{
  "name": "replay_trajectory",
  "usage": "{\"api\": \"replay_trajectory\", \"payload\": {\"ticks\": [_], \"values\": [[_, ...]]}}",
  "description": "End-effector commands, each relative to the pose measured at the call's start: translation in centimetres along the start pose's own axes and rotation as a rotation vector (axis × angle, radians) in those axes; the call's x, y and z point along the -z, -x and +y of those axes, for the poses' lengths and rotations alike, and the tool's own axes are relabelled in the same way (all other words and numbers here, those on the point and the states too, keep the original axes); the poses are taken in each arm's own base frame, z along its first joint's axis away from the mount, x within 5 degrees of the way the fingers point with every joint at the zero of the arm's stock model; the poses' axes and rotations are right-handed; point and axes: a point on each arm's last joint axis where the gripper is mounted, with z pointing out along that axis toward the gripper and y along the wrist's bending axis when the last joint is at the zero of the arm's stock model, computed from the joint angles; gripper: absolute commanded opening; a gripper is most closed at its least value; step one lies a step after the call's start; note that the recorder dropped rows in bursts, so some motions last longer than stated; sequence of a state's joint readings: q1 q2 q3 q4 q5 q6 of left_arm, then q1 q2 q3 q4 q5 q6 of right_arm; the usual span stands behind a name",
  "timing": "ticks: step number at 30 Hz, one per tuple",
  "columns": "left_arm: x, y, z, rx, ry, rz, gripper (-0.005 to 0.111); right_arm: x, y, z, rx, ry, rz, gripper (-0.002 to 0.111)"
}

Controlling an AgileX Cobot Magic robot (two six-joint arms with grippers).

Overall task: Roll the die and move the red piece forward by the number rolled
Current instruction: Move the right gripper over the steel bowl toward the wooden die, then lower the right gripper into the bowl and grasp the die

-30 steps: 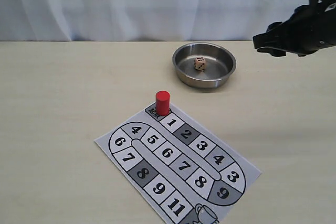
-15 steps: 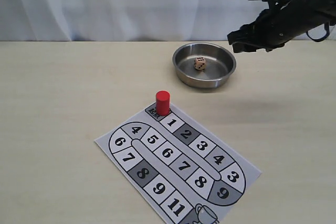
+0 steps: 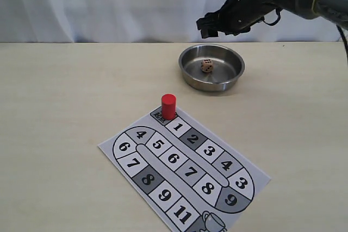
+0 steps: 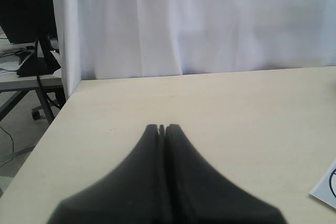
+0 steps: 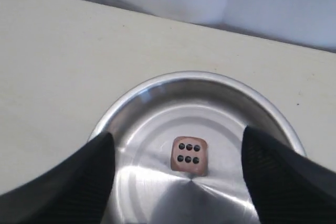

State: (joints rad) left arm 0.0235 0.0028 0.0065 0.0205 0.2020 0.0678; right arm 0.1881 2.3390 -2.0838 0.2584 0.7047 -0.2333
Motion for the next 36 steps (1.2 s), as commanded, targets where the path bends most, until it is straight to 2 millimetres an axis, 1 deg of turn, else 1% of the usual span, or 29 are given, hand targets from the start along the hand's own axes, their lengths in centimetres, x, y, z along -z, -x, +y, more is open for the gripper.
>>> {"api": "replay_trajectory", "payload": {"ticks": [1, 3, 6, 9, 18, 21, 25, 29, 36], "values": [[0.1, 0.4, 0.0, 0.012, -0.001, -0.026, 0.0, -2.4, 0.4, -0.4, -0.024, -0.006, 0.017, 0.065], [0.1, 0.4, 0.0, 0.012, -0.001, -0.026, 0.0, -3.9, 0.0, -0.7, -0.024, -0.005, 0.021, 0.065], [0.1, 0.4, 0.0, 0.012, -0.001, -0.026, 0.0, -5.2, -0.8, -0.9, -0.028, -0.005, 0.042, 0.065], [0.1, 0.4, 0.0, 0.012, -0.001, -0.026, 0.0, -6.0, -1.5, -0.7, -0.054, 0.022, 0.079, 0.065], [0.1, 0.4, 0.0, 0.012, -0.001, -0.023, 0.0, -6.1, -1.7, -0.5, -0.08, 0.049, 0.092, 0.065], [0.1, 0.4, 0.0, 0.012, -0.001, -0.023, 0.0, -6.6, -1.9, -0.6, -0.082, 0.045, 0.085, 0.065], [0.1, 0.4, 0.0, 0.012, -0.001, -0.023, 0.0, -7.8, -2.7, -0.8, -0.087, 0.04, 0.086, 0.065], [0.1, 0.4, 0.0, 0.012, -0.001, -0.023, 0.0, -8.5, -3.0, -1.0, -0.092, 0.035, 0.077, 0.065], [0.1, 0.4, 0.0, 0.012, -0.001, -0.023, 0.0, -8.8, -3.2, -1.1, -0.088, 0.028, 0.074, 0.065]]}}
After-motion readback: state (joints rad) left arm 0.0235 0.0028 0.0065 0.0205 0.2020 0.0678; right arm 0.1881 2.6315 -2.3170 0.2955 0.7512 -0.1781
